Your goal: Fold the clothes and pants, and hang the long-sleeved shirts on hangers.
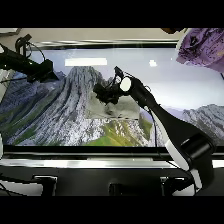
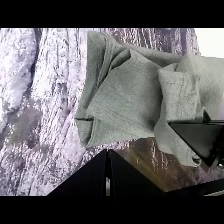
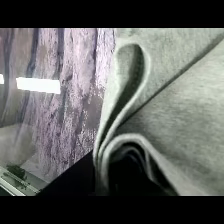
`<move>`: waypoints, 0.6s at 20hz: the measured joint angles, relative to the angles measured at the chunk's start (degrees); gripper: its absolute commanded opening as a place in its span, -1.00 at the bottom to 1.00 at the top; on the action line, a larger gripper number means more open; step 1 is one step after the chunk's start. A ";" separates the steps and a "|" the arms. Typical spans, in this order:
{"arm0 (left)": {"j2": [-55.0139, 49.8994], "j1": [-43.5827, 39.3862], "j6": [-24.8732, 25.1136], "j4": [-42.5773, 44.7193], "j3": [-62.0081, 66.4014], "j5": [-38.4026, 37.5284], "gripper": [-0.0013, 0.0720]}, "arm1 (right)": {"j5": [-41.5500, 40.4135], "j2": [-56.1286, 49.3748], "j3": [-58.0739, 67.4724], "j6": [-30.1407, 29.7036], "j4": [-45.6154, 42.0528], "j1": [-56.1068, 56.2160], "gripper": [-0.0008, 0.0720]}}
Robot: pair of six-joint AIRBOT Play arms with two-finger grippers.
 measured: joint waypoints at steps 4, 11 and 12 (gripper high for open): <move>-0.09 0.02 0.02 0.00 -0.02 0.02 -0.91 | 0.13 -0.90 0.00 -1.07 1.51 0.09 0.33; -0.17 0.02 0.02 0.02 -0.04 0.04 -0.91 | 5.07 7.15 0.00 -7.91 3.43 -9.11 0.53; -0.17 0.02 0.02 0.02 -0.04 0.04 -0.91 | 6.97 8.48 0.00 -9.09 3.37 -12.37 0.57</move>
